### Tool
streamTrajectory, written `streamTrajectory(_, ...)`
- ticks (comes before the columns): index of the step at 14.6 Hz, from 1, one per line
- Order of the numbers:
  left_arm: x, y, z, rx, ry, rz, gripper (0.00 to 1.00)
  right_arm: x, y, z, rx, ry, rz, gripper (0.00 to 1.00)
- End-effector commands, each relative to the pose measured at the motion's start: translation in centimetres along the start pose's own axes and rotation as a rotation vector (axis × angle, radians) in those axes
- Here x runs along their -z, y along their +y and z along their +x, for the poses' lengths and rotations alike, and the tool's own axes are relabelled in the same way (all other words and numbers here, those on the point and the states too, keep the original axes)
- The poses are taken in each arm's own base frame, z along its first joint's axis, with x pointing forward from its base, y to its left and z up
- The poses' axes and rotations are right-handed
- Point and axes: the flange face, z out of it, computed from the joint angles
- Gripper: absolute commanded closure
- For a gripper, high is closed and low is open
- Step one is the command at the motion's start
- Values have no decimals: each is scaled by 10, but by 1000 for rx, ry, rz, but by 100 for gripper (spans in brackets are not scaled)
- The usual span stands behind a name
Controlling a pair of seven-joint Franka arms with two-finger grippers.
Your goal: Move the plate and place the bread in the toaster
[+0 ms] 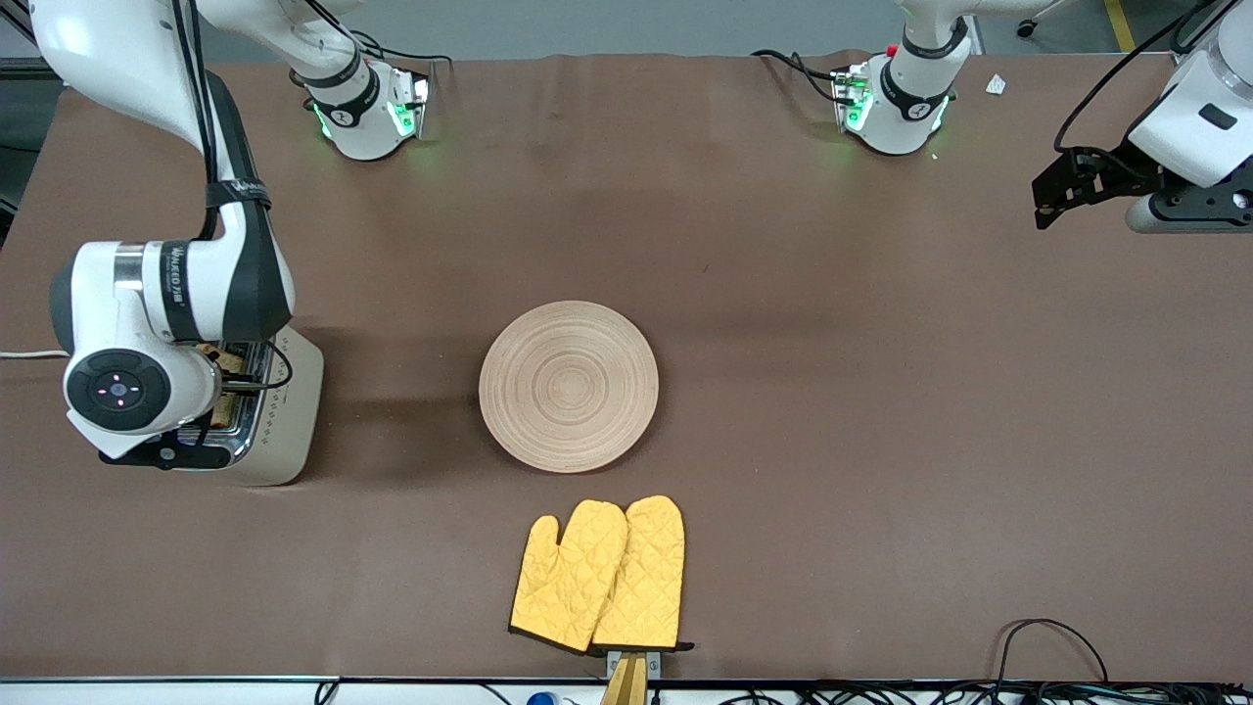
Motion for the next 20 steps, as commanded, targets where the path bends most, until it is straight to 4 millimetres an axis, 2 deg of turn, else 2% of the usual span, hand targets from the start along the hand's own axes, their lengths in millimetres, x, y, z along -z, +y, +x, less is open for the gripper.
streamTrajectory(1, 8, -1, -4, -8, 13, -16, 0, 29, 36, -31, -53, 26, 142, 0)
streamTrajectory(6, 9, -1, -4, -7, 15, -16, 0, 84, 89, -89, -111, 99, 338, 0)
streamTrajectory(9, 9, -3, -4, -3, 13, -16, 0, 103, 115, -124, -92, 155, 403, 0)
streamTrajectory(11, 9, -3, -4, 3, 13, -17, 0, 109, 134, -141, -71, 186, 449, 0)
streamTrajectory(15, 9, -6, 0, 5, 14, -18, 0, 119, 148, -168, -85, 253, 470, 0)
streamTrajectory(18, 8, -7, 0, 5, 10, -17, 0, 127, 153, -175, -73, 241, 463, 0)
streamTrajectory(20, 8, -7, 0, 5, 10, -17, 0, 150, 163, -178, -86, 261, 457, 0)
